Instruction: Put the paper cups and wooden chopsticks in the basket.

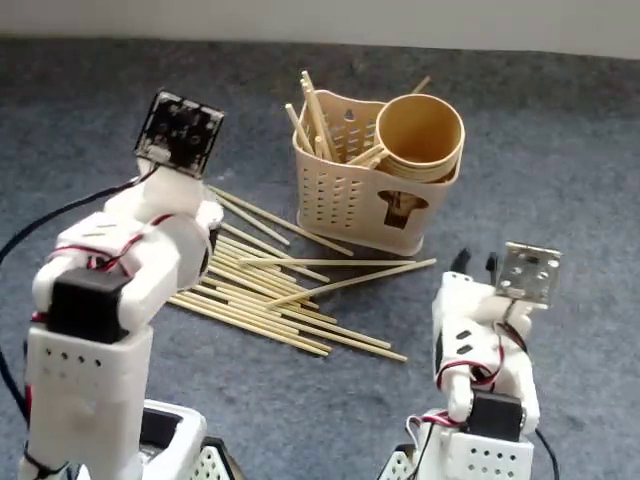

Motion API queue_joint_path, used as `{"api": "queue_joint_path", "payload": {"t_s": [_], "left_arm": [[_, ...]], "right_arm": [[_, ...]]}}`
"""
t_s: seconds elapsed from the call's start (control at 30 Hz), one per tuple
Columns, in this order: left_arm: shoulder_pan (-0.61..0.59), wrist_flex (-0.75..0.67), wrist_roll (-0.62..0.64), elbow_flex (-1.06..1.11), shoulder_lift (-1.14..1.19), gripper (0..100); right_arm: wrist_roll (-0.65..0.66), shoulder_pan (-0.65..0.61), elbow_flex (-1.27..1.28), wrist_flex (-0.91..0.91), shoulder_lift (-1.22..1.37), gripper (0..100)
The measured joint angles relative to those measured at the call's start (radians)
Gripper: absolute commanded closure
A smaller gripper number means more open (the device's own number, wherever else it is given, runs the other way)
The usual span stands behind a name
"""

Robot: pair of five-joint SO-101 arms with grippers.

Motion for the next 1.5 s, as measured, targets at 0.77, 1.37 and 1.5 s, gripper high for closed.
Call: {"api": "queue_joint_path", "payload": {"t_s": [0.77,1.37,1.5], "left_arm": [[-0.638,-0.288,0.227,0.710,-0.434,99],[-0.746,-0.379,0.232,0.815,-0.494,99],[-0.747,-0.379,0.232,0.815,-0.494,99]], "right_arm": [[0.262,-0.755,-0.221,0.224,0.264,87.2],[0.279,-1.048,-0.672,0.097,1.094,87.2],[0.279,-1.074,-0.833,0.094,1.327,87.2]]}}
